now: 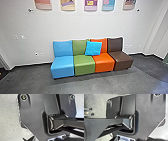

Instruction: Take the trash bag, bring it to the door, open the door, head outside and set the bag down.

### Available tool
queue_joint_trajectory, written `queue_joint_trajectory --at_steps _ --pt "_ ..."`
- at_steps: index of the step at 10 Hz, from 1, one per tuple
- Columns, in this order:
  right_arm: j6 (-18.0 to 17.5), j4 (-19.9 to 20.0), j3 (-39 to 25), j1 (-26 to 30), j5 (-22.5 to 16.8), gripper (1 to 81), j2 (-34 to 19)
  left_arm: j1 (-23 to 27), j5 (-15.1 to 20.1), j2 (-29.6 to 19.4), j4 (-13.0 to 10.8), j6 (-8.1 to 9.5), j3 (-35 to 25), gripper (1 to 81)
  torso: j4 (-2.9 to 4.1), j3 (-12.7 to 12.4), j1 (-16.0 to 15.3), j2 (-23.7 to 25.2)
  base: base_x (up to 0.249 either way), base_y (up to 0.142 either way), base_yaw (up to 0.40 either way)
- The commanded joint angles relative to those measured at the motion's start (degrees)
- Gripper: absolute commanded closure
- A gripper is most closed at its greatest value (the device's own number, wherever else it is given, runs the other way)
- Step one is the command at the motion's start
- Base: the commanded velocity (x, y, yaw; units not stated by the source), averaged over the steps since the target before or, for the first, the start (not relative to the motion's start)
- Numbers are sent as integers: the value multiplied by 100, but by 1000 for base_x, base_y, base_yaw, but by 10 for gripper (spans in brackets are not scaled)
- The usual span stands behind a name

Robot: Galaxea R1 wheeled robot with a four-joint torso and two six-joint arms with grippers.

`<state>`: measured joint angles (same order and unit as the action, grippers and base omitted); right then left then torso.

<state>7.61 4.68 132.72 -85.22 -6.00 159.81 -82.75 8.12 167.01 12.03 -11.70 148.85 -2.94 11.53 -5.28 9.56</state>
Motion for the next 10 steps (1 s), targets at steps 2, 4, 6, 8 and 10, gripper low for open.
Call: queue_joint_trajectory --at_steps 2,4,6,8,10 --pt "-5 550 -1089 545 -586 10 -1297 527 497 -702 518 18 -741 10 0 706 -483 744 0 0 0" --pt "-14 692 -1575 870 -965 10 -1853 755 559 -959 862 10 -954 10 0 542 -734 1139 0 0 0" --pt "-14 841 -2258 1212 -1220 10 -2388 1045 743 -1038 1064 18 -927 10 0 693 -914 1404 0 0 0" --pt "-14 850 -2716 1433 -1325 10 -2644 1326 920 -1064 1204 10 -919 10 0 756 -1151 1788 0 0 0" --pt "-5 973 -2839 1565 -1510 10 -2723 1546 963 -1073 1292 19 -927 10 2 759 -1418 2210 0 0 0"
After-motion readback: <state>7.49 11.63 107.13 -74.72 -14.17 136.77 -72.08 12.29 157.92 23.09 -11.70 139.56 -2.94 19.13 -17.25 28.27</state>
